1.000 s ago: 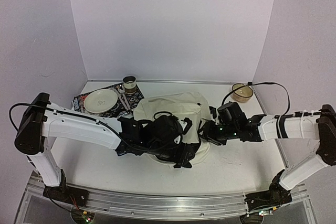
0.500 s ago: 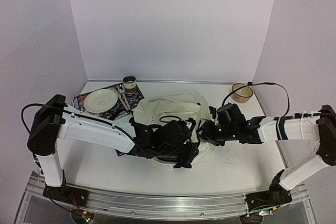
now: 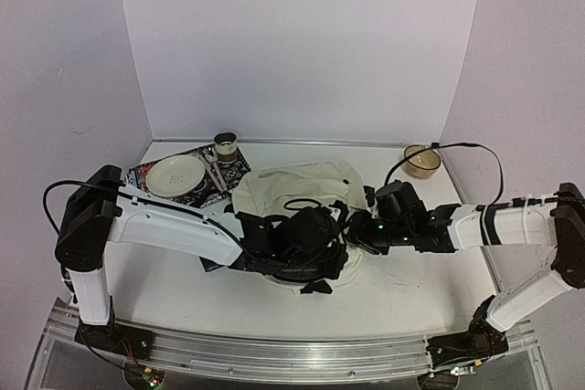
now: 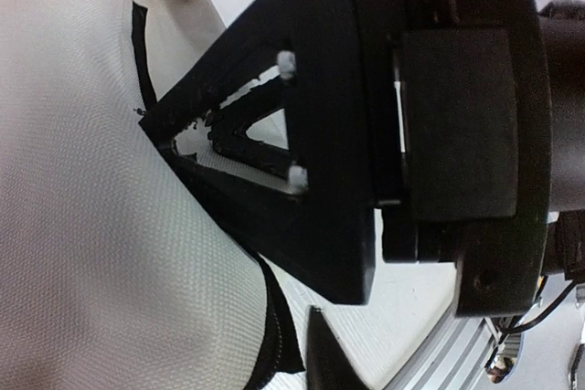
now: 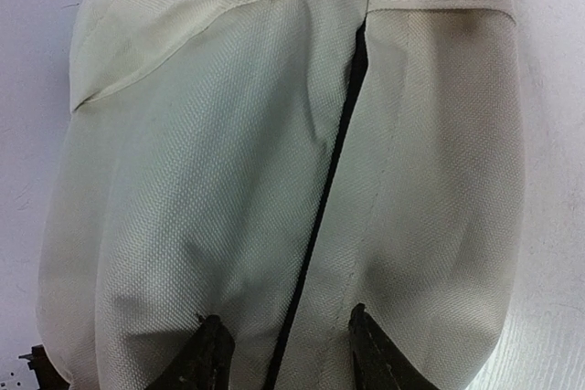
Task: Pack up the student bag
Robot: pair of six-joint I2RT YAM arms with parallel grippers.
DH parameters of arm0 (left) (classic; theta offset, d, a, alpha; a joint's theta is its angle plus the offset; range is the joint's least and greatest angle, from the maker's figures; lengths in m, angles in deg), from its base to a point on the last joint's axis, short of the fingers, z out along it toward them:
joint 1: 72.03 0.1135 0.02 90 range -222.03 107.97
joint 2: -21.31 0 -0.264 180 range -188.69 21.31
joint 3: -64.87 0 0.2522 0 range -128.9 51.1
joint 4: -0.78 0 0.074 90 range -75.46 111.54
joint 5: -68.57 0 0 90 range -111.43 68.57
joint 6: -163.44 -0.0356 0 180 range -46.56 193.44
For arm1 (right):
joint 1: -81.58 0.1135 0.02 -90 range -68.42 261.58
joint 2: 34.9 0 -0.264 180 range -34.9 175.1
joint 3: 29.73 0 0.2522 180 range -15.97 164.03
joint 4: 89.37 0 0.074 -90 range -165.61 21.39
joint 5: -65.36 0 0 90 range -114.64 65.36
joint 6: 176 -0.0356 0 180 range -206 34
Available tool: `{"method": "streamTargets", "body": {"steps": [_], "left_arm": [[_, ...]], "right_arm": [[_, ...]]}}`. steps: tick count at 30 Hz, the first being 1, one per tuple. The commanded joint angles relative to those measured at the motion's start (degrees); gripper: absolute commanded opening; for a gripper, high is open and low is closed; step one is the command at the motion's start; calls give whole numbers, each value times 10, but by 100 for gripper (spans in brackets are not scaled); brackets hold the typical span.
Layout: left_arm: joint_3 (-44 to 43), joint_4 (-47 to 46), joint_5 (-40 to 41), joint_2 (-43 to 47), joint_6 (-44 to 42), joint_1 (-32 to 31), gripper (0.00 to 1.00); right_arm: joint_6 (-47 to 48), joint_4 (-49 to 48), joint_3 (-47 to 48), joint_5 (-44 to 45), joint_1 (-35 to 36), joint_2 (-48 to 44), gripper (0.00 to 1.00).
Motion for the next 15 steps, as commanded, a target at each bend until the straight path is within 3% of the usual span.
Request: {"method": "streamTargets", "body": {"steps": [1,3,7,15], "left_arm": [[-3,-26,6,15,8,0,6],[8,-26,-2,26,11,0,0],[31,-26,-10,52,19,0,0],[72,-26,-43,90,24,-1,0]], "right_arm": [[2,-17,1,4,12,4,45],[7,-10,3,13,12,4,45],[23,7,7,48,11,7,44],[60,50,36,91,1,53,22]]}}
